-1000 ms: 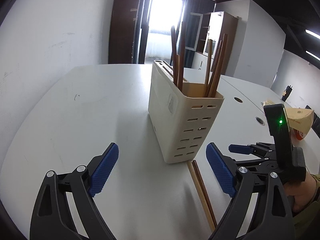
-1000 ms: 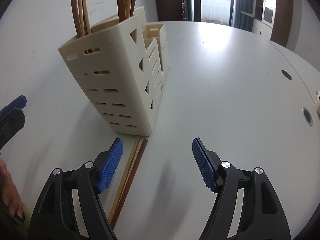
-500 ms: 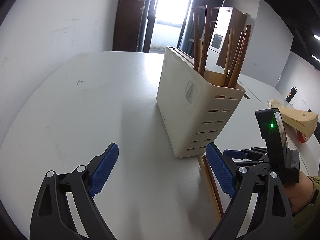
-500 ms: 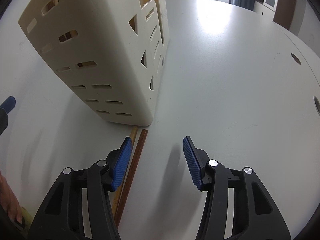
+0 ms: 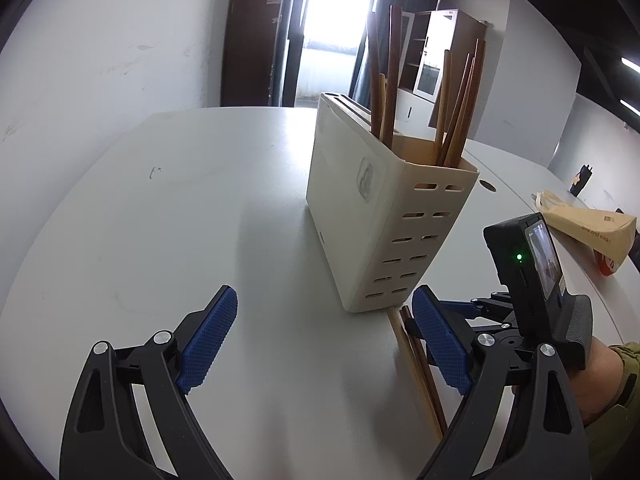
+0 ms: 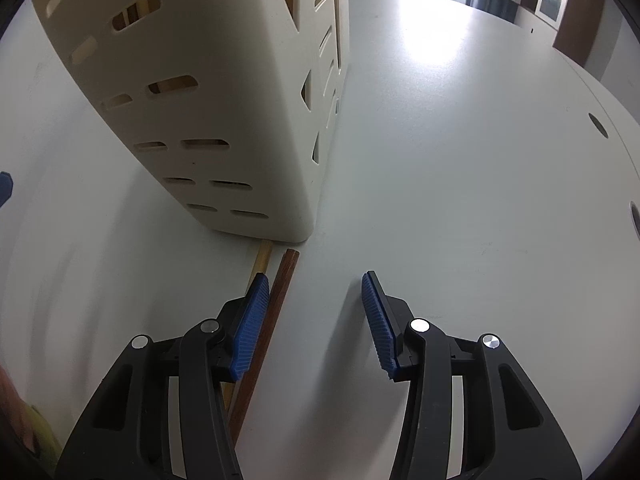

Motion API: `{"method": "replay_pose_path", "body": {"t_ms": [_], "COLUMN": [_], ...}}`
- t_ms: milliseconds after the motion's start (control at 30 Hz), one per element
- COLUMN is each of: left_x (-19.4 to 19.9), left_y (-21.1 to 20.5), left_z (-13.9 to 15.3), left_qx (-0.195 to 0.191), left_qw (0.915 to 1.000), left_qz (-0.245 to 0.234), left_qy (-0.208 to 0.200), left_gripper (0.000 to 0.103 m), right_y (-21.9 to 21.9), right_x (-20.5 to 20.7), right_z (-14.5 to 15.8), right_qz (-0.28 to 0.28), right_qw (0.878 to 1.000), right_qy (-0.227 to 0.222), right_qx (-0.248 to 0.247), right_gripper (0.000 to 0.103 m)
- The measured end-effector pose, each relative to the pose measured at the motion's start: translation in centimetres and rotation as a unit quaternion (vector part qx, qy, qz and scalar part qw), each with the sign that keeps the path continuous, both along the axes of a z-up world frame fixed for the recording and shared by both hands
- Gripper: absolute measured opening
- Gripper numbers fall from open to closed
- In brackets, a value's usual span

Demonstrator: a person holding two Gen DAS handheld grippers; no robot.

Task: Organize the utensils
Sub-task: 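Lower both open tools toward the two chopsticks lying beside the holder, then close the right tool on the dark brown chopstick, then close the left tool on the light chopstick while the right tool holds the dark one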

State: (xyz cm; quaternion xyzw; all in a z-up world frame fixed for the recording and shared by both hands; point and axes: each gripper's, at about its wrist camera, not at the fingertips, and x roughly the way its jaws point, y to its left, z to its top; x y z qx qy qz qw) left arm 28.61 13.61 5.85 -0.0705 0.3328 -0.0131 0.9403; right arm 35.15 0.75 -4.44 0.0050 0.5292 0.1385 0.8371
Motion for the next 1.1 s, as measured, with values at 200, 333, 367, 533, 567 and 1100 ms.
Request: {"method": "replay_pose_path", "body": {"t_ms": [200, 333, 367, 533, 567, 1100], "left_x": [0.3, 0.8, 0.9, 1.2, 1.2, 6.3], "left_y": [0.1, 0.0, 0.0, -1.3, -1.7, -5.5], "left_z": [-0.4, -0.6, -0.8, -1.4, -1.4, -4.4], "left_qx": [0.004, 0.002, 0.0, 0.034, 0.039, 0.038], "left_qw": [0.9999, 0.9996, 0.9995, 0.9986, 0.9985, 0.9839], "left_qz": [0.001, 0.0, -0.002, -0.002, -0.004, -0.073], "left_qy": [0.012, 0.027, 0.032, 0.041, 0.039, 0.158], "left_gripper": [0.087, 0.086, 0.086, 0.086, 0.086, 0.073], "right_y": [0.4, 0.2, 0.1, -0.2, -0.2, -2.2], "right_x": [1.6, 1.1, 0.9, 0.2, 0.1, -1.5], "right_z": [0.4, 0.3, 0.2, 0.1, 0.0, -0.4], "right_qz": [0.012, 0.015, 0.016, 0.015, 0.016, 0.02], "right_qw": [1.0, 1.0, 1.0, 1.0, 1.0, 0.999], "right_qy": [0.0, 0.006, 0.005, 0.009, 0.01, 0.045], "right_qx": [-0.013, -0.003, -0.004, 0.004, 0.007, 0.009], "right_gripper": [0.022, 0.013, 0.011, 0.008, 0.008, 0.008]}}
